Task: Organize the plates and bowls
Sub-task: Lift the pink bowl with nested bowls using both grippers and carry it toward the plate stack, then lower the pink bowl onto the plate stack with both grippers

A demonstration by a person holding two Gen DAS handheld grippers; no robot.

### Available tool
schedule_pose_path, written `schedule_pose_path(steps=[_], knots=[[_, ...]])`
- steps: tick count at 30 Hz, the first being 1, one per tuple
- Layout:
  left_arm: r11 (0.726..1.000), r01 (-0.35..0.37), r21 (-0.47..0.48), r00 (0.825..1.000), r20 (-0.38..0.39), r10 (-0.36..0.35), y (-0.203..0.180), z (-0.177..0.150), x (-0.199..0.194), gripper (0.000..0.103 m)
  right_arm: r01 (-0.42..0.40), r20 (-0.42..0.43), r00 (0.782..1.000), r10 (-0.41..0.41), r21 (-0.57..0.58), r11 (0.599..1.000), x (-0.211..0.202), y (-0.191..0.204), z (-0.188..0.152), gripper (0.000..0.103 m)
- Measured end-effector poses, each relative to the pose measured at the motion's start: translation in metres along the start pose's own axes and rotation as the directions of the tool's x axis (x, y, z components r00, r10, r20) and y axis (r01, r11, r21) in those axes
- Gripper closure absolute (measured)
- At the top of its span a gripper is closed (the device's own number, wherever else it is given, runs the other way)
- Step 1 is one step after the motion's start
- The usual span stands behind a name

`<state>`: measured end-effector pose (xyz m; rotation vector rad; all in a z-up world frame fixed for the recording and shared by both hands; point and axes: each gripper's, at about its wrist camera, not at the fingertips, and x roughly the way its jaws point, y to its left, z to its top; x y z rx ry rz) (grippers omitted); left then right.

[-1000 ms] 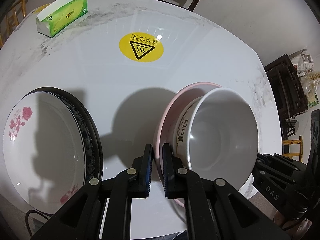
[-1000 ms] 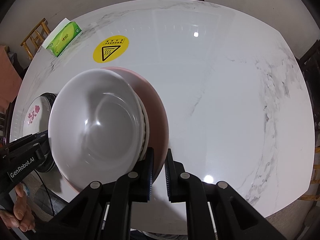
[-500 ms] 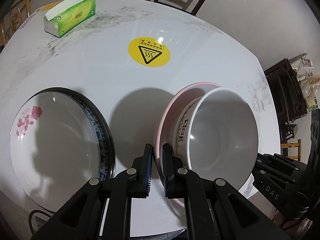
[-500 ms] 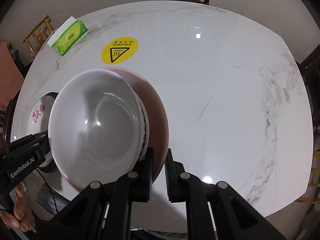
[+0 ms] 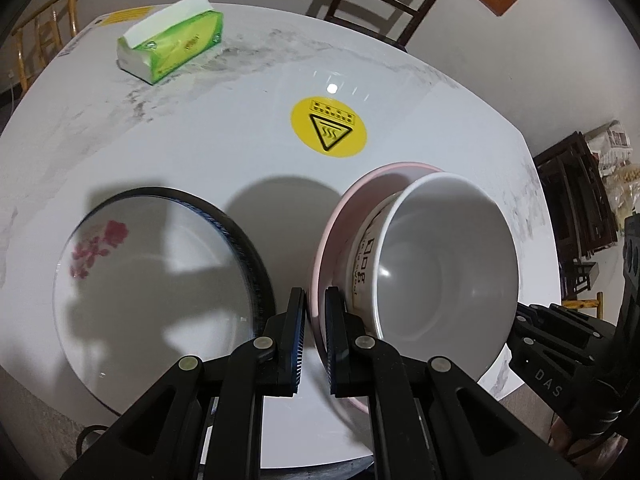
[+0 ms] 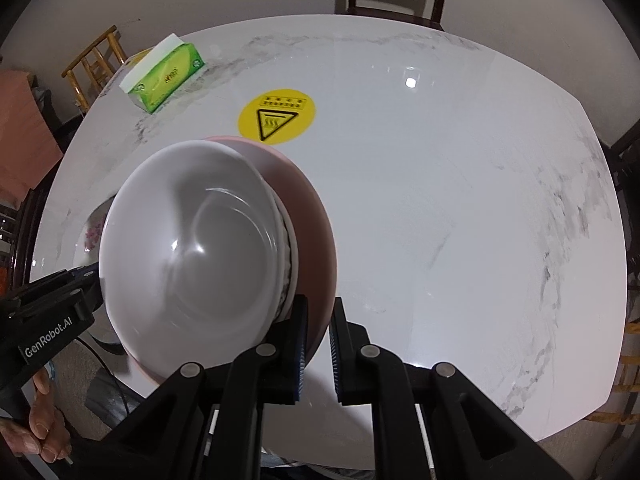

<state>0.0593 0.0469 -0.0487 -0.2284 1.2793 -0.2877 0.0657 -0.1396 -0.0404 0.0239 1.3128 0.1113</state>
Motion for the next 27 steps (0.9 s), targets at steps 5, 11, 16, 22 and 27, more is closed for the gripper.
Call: schedule_pose_path(steps=[5, 11, 16, 22, 27], knots=[[1.0, -0.015, -0.016, 1.0, 0.007, 0.015, 0.014, 0.003, -0.011, 0.098, -0.017, 0.008, 1.0, 0.017, -0.023, 1.0, -0.003, 0.015, 0.006, 0.092], [0.999, -0.031, -0.039, 0.999, 0.03, 0.032, 0.035, 0.004, -0.025, 0.098, -0.034, 0.014, 0.999, 0.034, -0.059, 0.998, -0.004, 0.038, 0.014, 0.092], [0.997, -0.044, -0.068, 0.998, 0.041, 0.046, 0.056, 0.004, -0.036, 0.098, -0.044, 0.014, 0.999, 0.045, -0.092, 0.995, -0.004, 0.062, 0.018, 0.092], [0.993, -0.066, -0.097, 0.996, 0.057, 0.072, 0.078, 0.001, -0.048, 0.098, -0.06, 0.003, 0.998, 0.061, -0.132, 0.989, -0.001, 0.09, 0.022, 0.092], [0.988, -0.086, -0.127, 0.994, 0.062, 0.094, 0.099, -0.002, -0.056, 0.098, -0.075, -0.01, 0.997, 0.075, -0.159, 0.984, 0.004, 0.111, 0.023, 0.092]])
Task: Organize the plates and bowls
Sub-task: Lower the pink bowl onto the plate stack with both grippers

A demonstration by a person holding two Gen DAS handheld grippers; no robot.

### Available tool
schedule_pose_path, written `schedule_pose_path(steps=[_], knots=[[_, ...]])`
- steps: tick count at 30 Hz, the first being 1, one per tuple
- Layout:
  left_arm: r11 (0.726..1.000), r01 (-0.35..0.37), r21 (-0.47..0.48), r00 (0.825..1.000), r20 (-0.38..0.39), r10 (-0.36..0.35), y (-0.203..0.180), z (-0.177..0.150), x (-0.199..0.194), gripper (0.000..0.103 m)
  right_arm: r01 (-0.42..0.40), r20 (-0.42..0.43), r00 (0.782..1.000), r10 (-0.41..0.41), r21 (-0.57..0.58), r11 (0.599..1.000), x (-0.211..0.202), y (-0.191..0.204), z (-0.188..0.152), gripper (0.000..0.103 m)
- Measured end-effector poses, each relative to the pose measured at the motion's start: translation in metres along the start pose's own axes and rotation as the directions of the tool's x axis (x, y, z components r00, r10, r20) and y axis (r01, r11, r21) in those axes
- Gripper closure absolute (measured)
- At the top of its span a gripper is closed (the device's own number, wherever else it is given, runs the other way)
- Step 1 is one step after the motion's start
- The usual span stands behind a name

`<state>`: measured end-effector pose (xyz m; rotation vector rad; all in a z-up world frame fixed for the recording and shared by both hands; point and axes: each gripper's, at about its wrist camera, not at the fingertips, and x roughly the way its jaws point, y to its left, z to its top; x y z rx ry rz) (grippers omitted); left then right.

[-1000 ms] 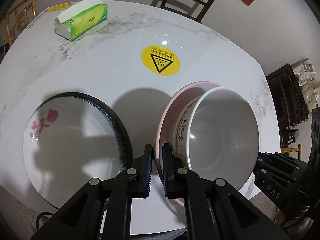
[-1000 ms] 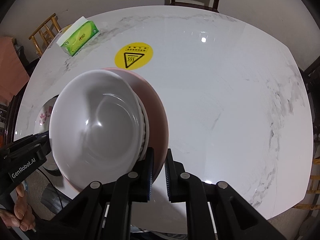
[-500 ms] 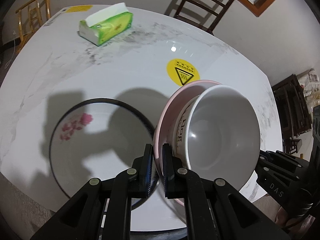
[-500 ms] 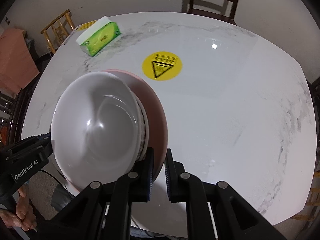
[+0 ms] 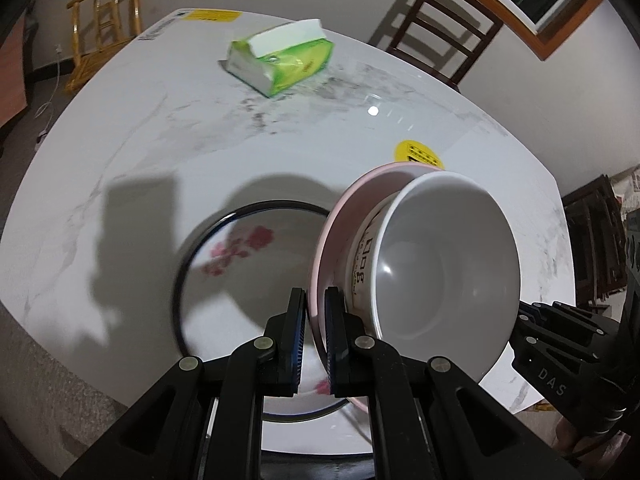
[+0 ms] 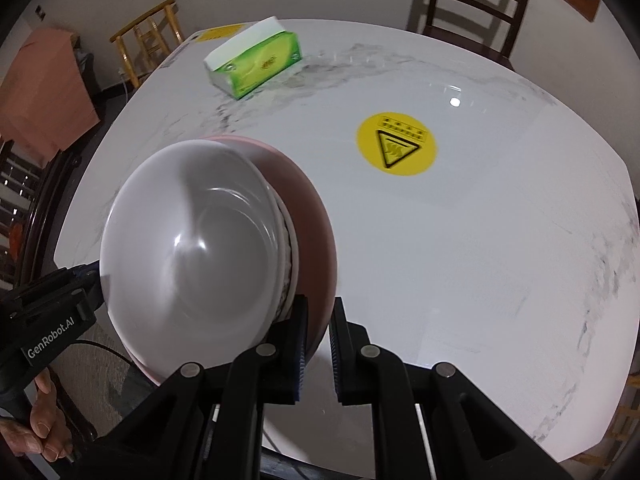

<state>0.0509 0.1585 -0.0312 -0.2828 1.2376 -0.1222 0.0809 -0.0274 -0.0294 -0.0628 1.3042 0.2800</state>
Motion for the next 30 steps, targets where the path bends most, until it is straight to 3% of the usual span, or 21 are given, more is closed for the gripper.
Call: schedule_pose_path(steps=[30], knots=[[0.994, -0.046, -0.096, 0.999, -0.016, 0.045, 0.066, -0.015, 0.0, 0.098, -0.027, -0.073, 0.997, 0.022, -0.073, 0.997, 0.036, 0.059, 0.0, 0.092]])
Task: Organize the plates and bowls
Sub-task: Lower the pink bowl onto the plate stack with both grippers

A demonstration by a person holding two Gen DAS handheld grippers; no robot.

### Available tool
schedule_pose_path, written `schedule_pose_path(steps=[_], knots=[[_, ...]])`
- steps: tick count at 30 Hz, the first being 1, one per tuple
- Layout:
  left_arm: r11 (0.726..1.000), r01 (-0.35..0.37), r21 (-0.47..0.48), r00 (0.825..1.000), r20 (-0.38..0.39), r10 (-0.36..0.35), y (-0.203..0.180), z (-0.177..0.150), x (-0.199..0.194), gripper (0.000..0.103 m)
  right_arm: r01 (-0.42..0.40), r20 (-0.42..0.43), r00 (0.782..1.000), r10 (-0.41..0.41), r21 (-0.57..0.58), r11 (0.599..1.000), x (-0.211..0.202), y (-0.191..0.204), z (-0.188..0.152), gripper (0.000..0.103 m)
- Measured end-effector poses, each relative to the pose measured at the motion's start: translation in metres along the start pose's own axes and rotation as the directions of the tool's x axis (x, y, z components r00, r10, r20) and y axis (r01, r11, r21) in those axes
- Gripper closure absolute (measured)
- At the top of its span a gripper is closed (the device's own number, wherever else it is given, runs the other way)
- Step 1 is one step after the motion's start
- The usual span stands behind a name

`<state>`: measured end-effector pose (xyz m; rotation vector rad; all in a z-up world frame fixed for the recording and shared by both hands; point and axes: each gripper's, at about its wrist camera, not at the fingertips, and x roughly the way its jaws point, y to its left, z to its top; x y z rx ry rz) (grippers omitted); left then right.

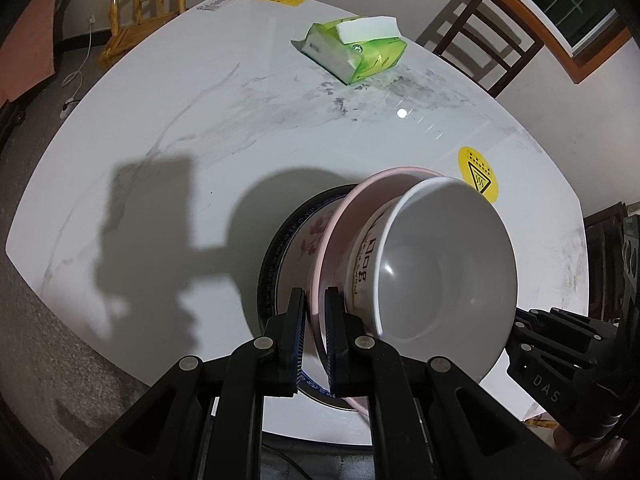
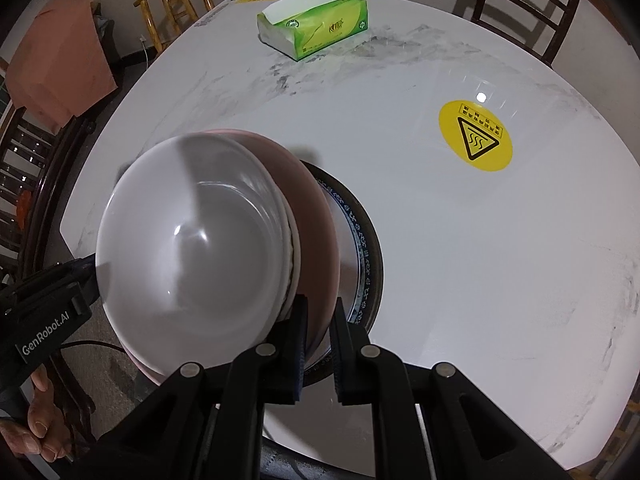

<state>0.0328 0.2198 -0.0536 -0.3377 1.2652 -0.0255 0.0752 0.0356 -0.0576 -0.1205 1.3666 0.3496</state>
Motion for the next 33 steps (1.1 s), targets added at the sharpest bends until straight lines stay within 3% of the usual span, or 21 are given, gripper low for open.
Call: schedule_pose_path(steps=[21, 28, 33], knots=[[0.999, 0.034, 0.007, 0.999, 0.02, -0.034, 0.008, 0.002, 0.003, 0.097, 0.016, 0.019, 1.0, -0.016, 0.008, 1.0, -0.004, 0.004, 0.0, 0.089], [1.0, 0.014, -0.003, 0.999, 0.038, -0.014, 0.013, 0.001, 0.001, 0.08, 0.025, 0.036, 0.999, -0.025, 0.007, 1.0, -0.005, 0.002, 0.001, 0.089], [1.0, 0.015, -0.01, 0.999, 0.041, -0.015, 0.018, 0.0, 0.001, 0.074, 0.047, 0.039, 0.998, -0.048, 0.008, 0.999, -0.006, 0.001, 0.001, 0.079]])
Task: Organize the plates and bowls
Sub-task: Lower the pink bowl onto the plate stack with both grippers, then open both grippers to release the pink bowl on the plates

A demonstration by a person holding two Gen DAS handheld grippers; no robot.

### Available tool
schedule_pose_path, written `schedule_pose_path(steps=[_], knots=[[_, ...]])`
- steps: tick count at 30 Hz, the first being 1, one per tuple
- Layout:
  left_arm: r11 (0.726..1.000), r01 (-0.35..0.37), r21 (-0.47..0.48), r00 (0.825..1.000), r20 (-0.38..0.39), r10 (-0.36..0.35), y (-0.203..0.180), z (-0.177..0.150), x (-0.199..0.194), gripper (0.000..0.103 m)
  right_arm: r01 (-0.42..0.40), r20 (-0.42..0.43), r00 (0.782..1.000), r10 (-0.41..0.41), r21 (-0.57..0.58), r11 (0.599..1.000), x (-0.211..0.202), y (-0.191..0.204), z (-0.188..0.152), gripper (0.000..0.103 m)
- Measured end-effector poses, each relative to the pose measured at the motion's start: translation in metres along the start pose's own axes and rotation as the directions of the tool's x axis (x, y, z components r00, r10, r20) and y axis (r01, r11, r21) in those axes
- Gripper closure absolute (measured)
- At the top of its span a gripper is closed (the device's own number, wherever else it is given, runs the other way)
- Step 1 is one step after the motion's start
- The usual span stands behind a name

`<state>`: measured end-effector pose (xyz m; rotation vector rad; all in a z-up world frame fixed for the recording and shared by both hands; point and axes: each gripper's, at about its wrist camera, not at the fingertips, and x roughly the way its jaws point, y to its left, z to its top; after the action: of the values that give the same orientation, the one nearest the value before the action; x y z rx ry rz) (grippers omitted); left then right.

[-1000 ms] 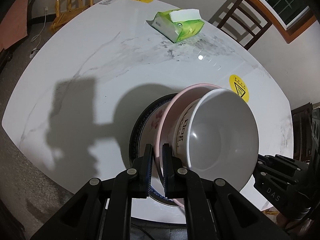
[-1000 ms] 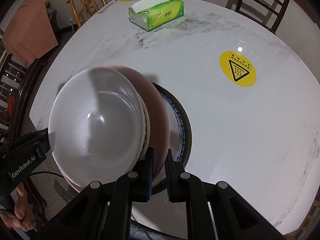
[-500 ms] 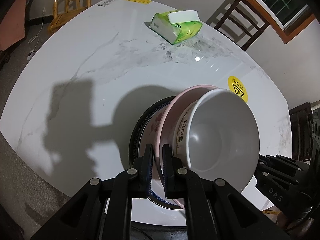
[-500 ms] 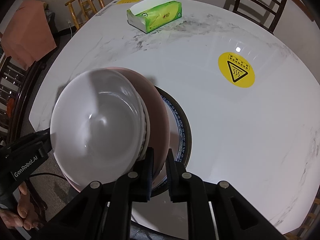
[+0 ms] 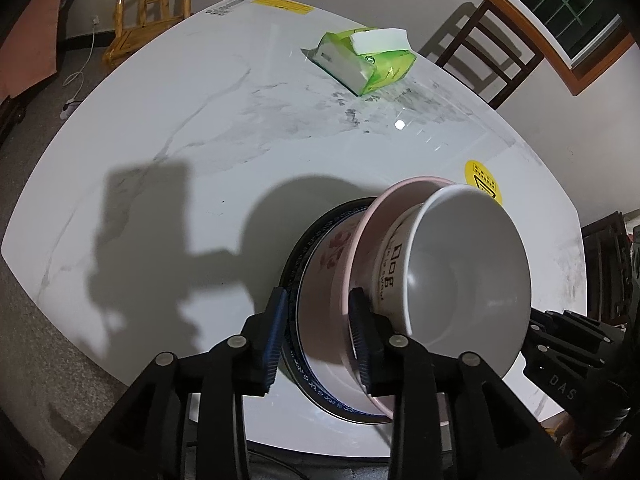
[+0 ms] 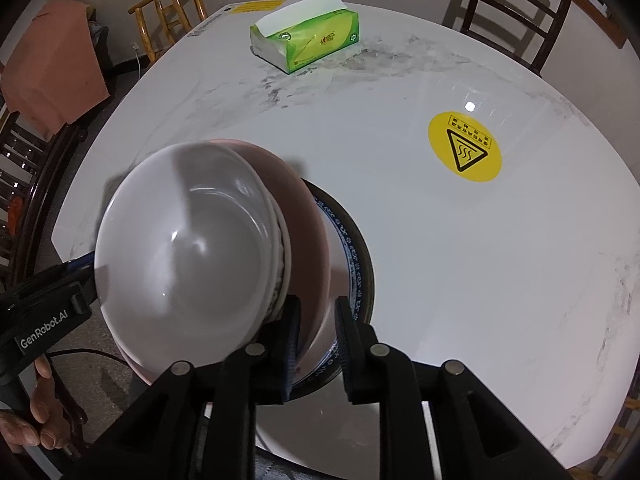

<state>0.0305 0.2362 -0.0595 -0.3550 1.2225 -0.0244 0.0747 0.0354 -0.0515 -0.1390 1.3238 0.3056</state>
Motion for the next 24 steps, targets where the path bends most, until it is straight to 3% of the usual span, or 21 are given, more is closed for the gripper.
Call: schedule_pose_path(steps=[8, 12, 18, 24], knots=[[1.0, -0.011, 0.006, 0.999, 0.033, 0.011, 0.009, -0.006, -0.007, 0.054, -0.01, 0.023, 1.0, 0.009, 0.038, 0.999, -0.007, -0.015, 0.0, 0.056], [1.0, -0.008, 0.014, 0.998, 0.063, 0.007, 0.013, -0.01, -0.016, 0.049, -0.044, 0.062, 0.997, 0.041, 0.046, 0.998, -0.018, -0.025, -0.002, 0.046], [0.999, -0.031, 0.033, 0.99, 0.138, 0.026, 0.014, -0.022, -0.036, 0.041, -0.059, 0.154, 0.987, 0.054, 0.029, 0.998, -0.042, -0.037, -0.016, 0.045], [0.995, -0.085, 0.053, 0.97, 0.231, 0.07, 0.007, -0.041, -0.055, 0.035, -0.102, 0.244, 0.964, 0.101, -0.01, 0.995, -0.047, -0.044, -0.042, 0.045]])
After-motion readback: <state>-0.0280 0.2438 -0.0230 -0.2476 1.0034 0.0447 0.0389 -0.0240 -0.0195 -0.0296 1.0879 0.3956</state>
